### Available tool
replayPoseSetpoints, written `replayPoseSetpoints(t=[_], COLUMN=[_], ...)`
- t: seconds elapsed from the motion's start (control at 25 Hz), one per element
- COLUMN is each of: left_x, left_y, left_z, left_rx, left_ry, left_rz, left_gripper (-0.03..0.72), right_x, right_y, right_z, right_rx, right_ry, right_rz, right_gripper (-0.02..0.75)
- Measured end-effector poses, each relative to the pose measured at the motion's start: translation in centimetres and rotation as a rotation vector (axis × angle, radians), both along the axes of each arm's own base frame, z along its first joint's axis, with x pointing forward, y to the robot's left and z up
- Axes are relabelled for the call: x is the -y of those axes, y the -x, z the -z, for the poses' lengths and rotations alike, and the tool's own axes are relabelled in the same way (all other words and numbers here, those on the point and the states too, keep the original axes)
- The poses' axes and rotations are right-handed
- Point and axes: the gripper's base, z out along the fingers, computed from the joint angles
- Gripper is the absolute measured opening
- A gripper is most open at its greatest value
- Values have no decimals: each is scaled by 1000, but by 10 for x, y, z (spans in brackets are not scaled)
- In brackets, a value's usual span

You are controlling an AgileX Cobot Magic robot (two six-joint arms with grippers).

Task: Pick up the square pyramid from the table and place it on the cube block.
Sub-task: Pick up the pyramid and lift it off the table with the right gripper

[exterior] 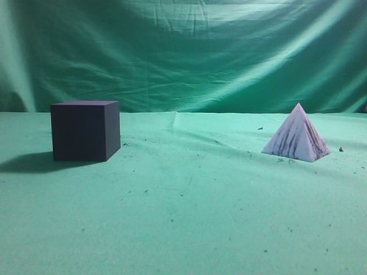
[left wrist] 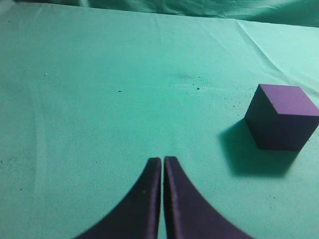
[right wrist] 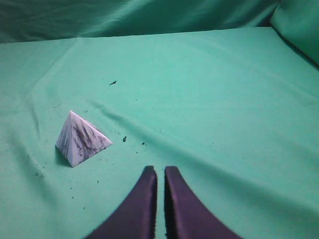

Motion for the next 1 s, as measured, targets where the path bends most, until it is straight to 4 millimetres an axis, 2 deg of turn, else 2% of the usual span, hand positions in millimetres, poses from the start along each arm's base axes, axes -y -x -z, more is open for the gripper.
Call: replayPoseSetpoints(t=[0.76,0.88,1.0], left_x=[0,0,0], left_y=[0,0,0], left_z=[0,0,0], left_rx=[0,0,0], left_ry=[0,0,0], left_rz=[0,0,0], left_gripper=[0,0,0], right_x=[0,0,0], right_y=[0,-2,-4], right_z=[0,-7,-24], right_rx=[2,81,267], right_ry=[0,-11,-66], right_rz=[0,2,8], right_gripper=[50,50,50])
